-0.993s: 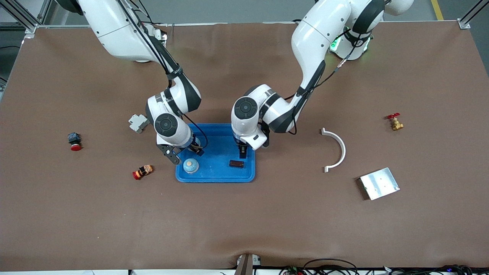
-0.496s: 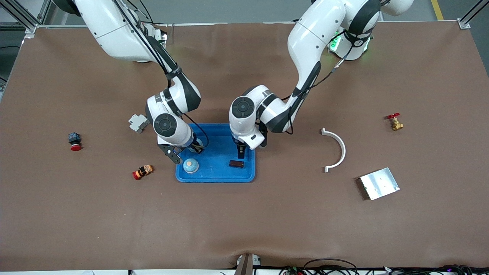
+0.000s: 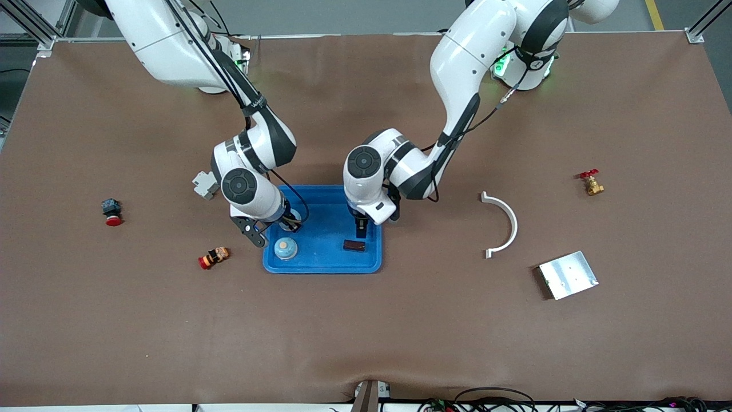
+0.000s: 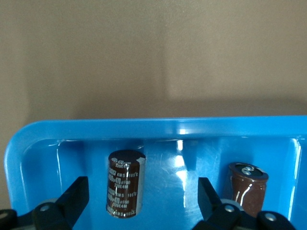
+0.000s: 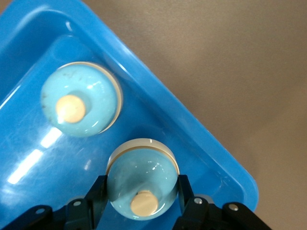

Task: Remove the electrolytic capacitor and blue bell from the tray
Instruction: 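Grasp the blue bell with the right gripper while the left gripper grasps the capacitor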

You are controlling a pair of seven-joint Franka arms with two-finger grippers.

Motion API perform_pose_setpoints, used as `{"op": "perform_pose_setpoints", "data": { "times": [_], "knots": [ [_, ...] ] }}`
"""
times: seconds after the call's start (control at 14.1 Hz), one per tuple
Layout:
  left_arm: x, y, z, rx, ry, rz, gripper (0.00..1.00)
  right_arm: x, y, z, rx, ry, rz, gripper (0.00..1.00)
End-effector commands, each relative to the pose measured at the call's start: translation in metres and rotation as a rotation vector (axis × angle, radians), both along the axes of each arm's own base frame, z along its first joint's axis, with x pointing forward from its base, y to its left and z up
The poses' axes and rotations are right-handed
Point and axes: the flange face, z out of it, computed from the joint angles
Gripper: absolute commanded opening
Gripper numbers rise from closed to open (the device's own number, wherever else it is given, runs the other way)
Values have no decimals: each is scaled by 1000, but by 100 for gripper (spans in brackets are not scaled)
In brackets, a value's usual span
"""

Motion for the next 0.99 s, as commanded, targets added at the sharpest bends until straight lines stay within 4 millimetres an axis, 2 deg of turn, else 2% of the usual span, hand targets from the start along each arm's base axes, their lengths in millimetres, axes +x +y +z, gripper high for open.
{"op": "perform_pose_setpoints", "data": {
  "times": [0.0,0.21,0.43,0.5,0.64,0.78,0.92],
  "knots": [
    [-2,-7,-1,4,-21,-3,100,5,-11,36,20,9,75,15],
    [-2,-7,-1,8,-25,-7,100,22,-40,56,17,70,149,11],
    [-5,-9,-4,10,-22,-10,100,30,-91,77,37,102,278,10],
    [-4,-8,-4,9,-24,-9,97,33,-117,83,51,116,326,10],
    [-4,-8,-6,12,-25,-9,81,39,-178,95,88,150,394,10],
    [-3,-7,-4,14,-29,-12,71,39,-233,104,120,164,479,11],
    [-2,-7,-3,13,-31,-14,62,37,-306,104,152,154,583,11]
  ]
}}
